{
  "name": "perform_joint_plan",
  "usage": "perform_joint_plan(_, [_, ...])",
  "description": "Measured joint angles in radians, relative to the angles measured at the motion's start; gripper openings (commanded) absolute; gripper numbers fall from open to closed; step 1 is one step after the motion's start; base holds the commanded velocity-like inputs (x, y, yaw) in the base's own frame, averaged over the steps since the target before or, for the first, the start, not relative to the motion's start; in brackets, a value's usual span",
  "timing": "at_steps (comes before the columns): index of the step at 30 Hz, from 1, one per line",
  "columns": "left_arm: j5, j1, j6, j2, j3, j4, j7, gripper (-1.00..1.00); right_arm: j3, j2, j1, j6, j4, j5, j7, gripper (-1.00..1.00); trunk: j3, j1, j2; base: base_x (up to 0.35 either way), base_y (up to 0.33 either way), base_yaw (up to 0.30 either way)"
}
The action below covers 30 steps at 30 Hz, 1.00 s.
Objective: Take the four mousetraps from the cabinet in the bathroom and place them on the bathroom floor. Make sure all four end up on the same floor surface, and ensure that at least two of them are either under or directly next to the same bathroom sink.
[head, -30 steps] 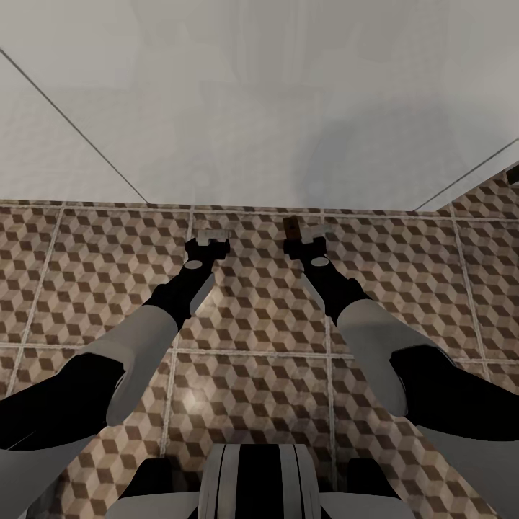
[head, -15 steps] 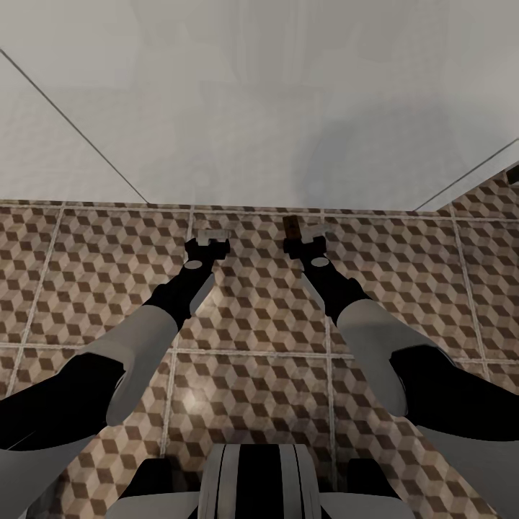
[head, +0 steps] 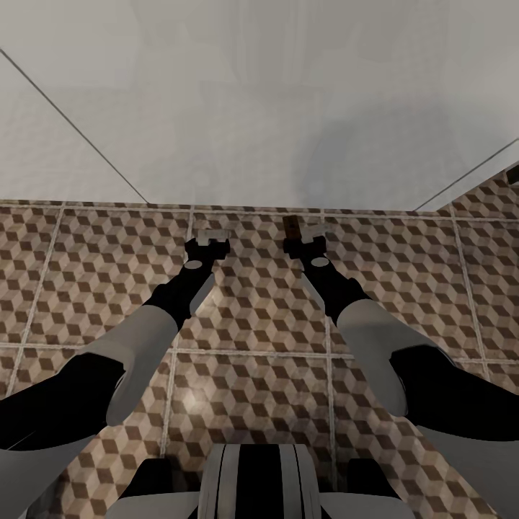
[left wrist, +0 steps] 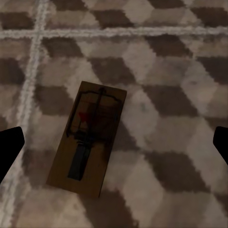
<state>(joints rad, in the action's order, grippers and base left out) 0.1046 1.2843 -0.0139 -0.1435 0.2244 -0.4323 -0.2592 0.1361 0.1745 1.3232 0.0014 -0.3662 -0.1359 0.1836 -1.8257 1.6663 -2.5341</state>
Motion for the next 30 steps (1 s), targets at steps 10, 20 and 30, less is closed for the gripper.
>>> perform_joint_plan(10, [0.000,-0.001,0.000,0.000,0.000,0.000,0.000,1.00,0.000,0.000,0.000,0.000,0.000,0.000,0.000,-1.00,0.000,0.000,0.000,0.000,0.000,0.000])
perform_joint_plan(20, [0.000,0.000,0.000,0.000,0.000,0.001,0.000,1.00,0.000,0.000,0.000,0.000,0.000,-0.001,0.001,1.00,0.000,0.000,0.000,0.000,0.000,0.000])
perform_joint_plan(30, [0.000,-0.001,0.000,0.000,0.000,0.009,0.000,1.00,0.000,0.000,0.000,0.000,0.000,-0.001,0.002,1.00,0.000,0.000,0.000,0.000,0.000,0.000])
